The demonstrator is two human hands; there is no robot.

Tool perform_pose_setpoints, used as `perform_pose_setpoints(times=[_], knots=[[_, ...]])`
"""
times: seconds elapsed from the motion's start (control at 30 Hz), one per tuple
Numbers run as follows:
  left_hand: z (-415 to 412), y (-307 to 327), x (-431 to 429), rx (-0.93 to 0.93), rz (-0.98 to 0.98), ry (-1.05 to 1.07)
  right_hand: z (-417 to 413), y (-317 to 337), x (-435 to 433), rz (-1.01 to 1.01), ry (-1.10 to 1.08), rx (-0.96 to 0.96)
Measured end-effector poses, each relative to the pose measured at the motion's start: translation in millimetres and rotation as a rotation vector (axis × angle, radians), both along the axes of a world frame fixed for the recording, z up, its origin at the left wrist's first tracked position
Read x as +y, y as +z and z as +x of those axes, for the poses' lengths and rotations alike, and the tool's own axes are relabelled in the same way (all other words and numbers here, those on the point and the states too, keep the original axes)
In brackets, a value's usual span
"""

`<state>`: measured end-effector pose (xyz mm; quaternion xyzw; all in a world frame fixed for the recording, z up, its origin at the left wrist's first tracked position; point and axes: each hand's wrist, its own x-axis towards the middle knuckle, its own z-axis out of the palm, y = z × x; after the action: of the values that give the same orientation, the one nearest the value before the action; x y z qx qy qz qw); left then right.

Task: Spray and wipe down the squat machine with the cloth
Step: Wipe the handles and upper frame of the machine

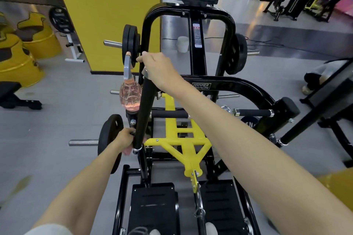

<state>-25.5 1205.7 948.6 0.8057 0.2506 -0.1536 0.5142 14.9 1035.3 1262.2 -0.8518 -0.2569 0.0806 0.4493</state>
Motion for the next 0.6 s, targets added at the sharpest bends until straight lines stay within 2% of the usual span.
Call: perform_pose_setpoints(times=[0.1,0.27,0.6], knots=[[-8,49,-19,0.016,-0.068,0.032,-1,0,1,0.042,-0.013,0.042],[-18,91,-30,0.020,0.026,0.068,-2,1,-1,0.062,0.023,0.060],[-26,162,-39,-0.117,0.101,0.089,5,-8,2,0.044,0.088,0.015]])
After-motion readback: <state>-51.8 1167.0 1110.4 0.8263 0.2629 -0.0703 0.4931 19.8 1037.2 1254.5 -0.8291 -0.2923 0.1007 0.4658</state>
